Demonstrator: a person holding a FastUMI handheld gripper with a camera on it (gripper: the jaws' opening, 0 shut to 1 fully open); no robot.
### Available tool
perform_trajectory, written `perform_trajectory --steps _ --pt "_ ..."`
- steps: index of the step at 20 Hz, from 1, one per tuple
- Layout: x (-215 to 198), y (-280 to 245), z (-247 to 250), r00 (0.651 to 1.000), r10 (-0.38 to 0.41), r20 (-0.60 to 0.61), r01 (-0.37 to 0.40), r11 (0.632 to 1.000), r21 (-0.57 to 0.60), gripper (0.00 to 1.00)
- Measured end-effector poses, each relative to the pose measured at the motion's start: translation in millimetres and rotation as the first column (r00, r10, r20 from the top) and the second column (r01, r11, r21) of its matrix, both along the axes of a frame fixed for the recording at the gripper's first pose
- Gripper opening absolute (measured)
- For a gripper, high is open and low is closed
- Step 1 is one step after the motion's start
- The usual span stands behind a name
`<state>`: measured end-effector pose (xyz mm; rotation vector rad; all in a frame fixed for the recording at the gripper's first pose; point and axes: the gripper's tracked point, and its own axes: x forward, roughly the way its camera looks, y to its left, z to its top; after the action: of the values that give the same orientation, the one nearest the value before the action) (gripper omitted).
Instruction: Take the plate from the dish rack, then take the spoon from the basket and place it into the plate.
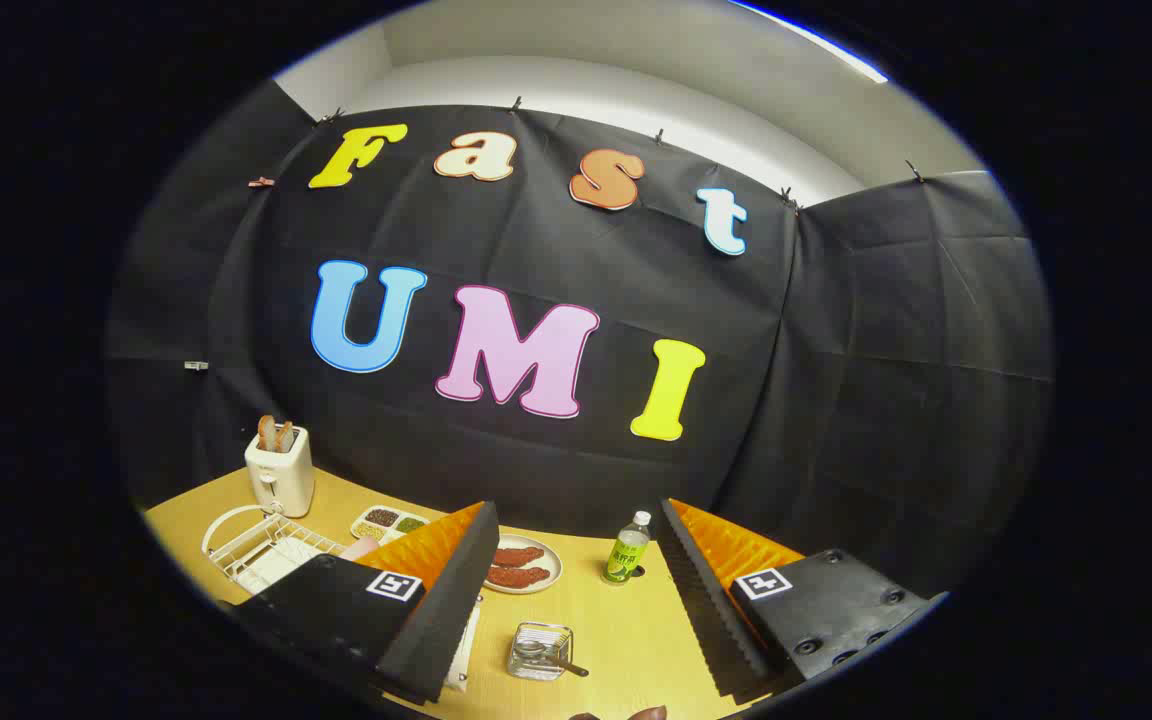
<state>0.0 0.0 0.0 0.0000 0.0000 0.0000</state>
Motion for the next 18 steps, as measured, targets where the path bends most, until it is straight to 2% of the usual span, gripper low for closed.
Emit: perform_trajectory --steps 18 --pt "0.2 11.5 5.0 1.000 -0.013 -0.001 0.013 1.000 -0.020 0.97"
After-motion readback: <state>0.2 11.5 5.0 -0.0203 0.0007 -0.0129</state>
